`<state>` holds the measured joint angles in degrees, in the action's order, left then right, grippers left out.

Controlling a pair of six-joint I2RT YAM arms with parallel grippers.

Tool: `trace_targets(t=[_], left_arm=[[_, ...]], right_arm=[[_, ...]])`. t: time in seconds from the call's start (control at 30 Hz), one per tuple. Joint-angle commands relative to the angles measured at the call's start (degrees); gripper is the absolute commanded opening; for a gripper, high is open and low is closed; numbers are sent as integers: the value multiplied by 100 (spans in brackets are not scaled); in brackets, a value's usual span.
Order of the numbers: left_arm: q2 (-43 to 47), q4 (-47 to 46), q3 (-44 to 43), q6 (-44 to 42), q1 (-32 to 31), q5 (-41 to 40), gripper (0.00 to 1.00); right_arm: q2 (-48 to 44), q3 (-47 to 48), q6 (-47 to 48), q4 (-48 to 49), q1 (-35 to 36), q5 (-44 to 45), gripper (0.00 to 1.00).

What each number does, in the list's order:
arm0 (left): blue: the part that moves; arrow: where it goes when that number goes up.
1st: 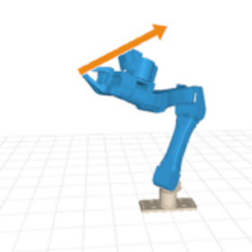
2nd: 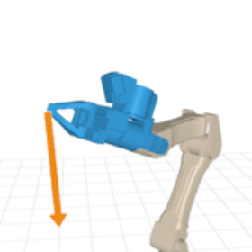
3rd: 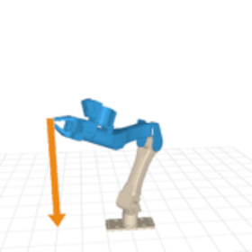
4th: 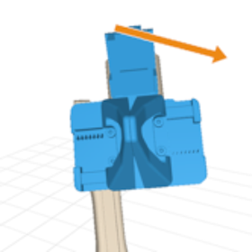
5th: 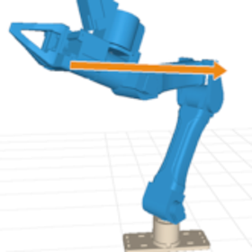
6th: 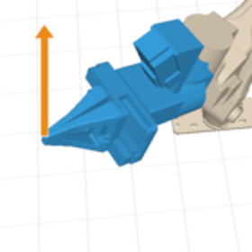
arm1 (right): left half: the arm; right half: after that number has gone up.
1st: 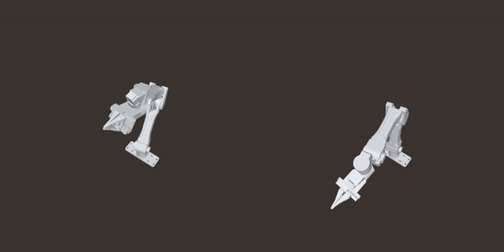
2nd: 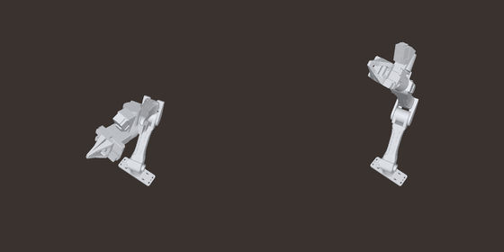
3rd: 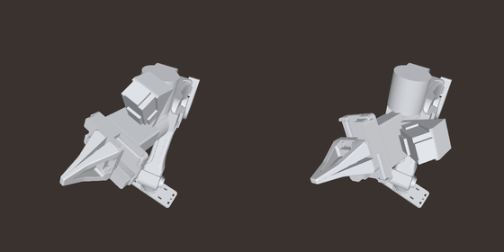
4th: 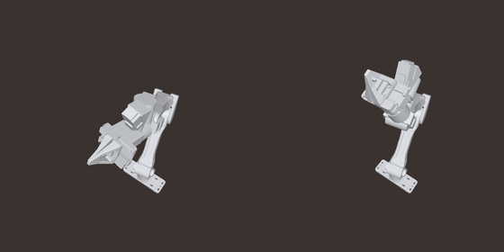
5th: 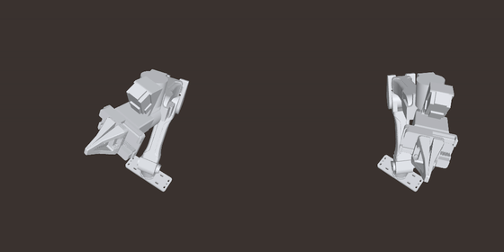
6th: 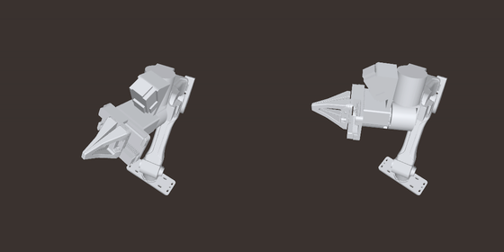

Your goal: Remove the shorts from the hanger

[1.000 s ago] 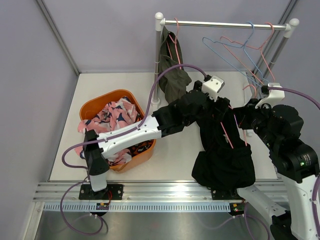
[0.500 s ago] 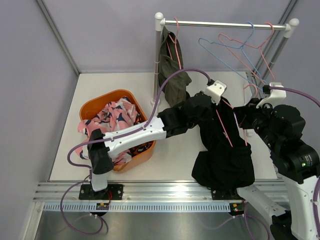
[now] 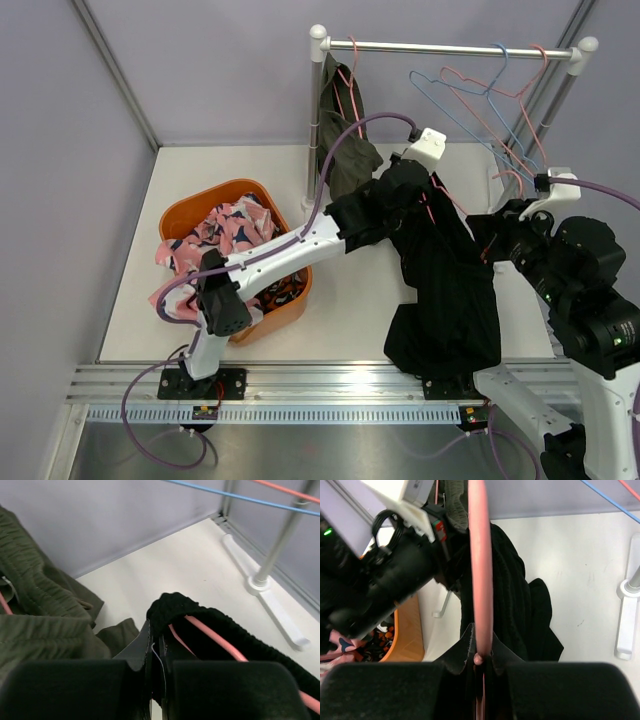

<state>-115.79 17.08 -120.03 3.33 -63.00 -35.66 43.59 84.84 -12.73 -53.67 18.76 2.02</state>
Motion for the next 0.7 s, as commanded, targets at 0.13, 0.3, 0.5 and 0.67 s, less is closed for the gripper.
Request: trace_targets(t=[0.13, 0.3, 0.5, 0.67], left_arm=[[-146, -188, -153, -166, 412, -248, 0], [-199, -74, -48, -115, 412, -39, 0], [704, -188, 787, -131, 140, 1138, 0], [1628, -92, 1499, -982, -728, 1973, 0]], right_arm=[[-176, 376, -107, 67, 40, -386, 0], [-141, 419, -89, 102, 48, -256, 0], [9, 341, -28, 304, 40, 0, 0], [246, 209, -28, 690, 40, 149, 0]])
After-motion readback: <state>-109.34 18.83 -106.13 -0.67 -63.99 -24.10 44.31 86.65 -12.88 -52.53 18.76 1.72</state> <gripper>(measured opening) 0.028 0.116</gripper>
